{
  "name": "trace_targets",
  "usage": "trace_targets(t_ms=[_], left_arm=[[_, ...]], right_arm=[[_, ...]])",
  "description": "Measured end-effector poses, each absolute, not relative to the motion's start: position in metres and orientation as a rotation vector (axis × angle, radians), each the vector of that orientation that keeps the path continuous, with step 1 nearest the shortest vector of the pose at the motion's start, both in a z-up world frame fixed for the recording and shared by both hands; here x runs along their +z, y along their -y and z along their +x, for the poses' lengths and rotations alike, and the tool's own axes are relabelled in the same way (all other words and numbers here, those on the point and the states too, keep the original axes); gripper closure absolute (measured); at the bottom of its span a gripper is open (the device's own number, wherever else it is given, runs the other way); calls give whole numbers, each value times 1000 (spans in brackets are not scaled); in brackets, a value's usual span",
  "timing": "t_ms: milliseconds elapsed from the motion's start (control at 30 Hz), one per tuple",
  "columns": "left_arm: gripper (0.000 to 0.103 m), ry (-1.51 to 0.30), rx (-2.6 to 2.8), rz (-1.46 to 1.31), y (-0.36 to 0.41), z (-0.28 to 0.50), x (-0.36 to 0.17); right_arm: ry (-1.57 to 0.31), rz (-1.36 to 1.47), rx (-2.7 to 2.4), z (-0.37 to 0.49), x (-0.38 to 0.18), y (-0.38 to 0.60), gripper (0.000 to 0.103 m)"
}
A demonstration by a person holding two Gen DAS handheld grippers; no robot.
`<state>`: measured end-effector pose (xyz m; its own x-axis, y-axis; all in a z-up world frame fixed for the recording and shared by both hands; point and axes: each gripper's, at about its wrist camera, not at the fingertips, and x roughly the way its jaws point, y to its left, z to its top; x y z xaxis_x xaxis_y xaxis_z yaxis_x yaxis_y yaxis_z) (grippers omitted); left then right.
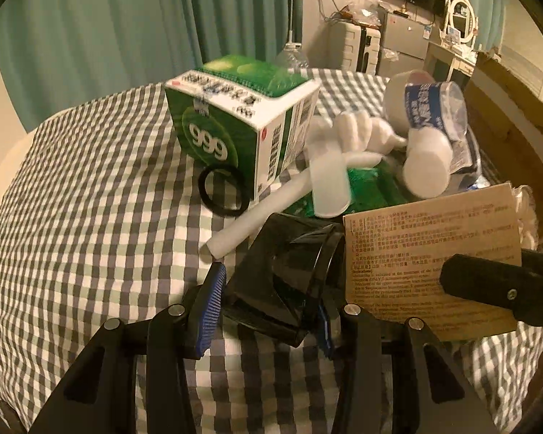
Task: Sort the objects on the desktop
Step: 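Lift the black phone holder and small box off the bed with both grippers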
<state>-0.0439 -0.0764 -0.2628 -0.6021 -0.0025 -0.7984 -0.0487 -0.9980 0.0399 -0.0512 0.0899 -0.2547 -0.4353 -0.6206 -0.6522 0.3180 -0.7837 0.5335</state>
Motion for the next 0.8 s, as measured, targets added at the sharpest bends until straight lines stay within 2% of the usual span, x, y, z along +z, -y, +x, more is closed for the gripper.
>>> trace_targets(t_ms=[100,167,300,367,467,700,733,800], left_arm=[[60,-125,2807,-1344,74,-42,-245],[90,-132,2808,-1337,74,-43,-233],[91,-66,2828,-1315,78,-46,-205],[94,-29,2835,-1304,80,-47,-195],[100,24,2831,-1314,87,-45,-190],[102,148,2770,-1345,100,-38,-190],[99,127,2766,-1362,97,-38,-195],[86,78,2752,-1394,88,-36,-208]], right_arm=[[348,1201,-2287,-49,-249,-86,71],[272,1190,-2332,-45,-237,-102,72],[158,1115,-2394,-36,-202,-114,75],[120,1076,-2425,-30,-182,-126,75],[117,1075,-2449,-35,-160,-134,75],[119,1016,-2494,-18,-121,-141,75],[118,1018,-2493,-20,-122,-138,75],[89,1012,-2500,-17,-123,-136,75]])
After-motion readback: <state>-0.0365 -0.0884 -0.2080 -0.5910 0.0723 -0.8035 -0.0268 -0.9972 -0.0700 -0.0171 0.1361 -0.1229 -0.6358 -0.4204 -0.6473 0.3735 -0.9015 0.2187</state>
